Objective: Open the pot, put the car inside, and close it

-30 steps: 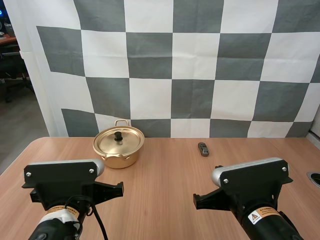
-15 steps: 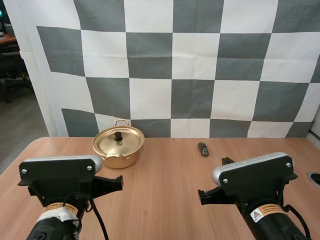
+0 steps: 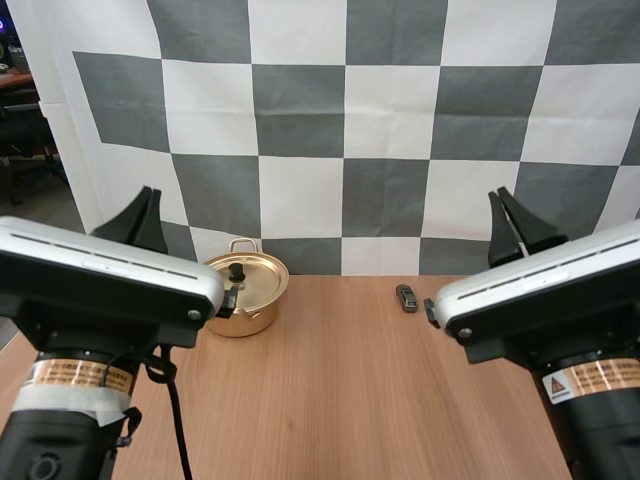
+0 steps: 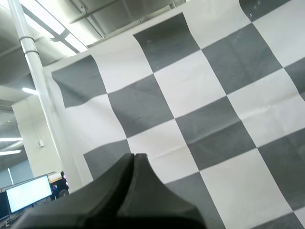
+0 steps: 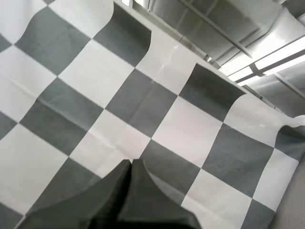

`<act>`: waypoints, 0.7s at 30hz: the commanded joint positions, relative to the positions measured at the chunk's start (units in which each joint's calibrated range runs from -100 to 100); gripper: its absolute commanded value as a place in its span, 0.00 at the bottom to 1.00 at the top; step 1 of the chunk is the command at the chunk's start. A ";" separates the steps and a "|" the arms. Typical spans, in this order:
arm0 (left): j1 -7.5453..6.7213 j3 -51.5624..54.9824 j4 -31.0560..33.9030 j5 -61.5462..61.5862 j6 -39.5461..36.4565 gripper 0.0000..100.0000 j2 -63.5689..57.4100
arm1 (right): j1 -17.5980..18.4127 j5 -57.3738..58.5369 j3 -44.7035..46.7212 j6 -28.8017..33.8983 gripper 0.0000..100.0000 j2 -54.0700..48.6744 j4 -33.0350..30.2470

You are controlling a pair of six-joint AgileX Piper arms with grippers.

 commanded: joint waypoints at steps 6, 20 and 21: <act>0.02 -46.14 -5.27 38.54 0.00 0.00 20.19 | 0.00 46.58 -58.01 1.72 0.00 29.41 12.21; 0.02 -102.54 -8.43 109.88 4.91 0.00 64.27 | 0.00 111.06 -106.86 9.73 0.00 71.27 -1.31; 0.02 -102.54 -9.31 110.79 5.60 0.00 66.47 | 0.00 111.06 -105.75 9.83 0.00 72.06 -1.65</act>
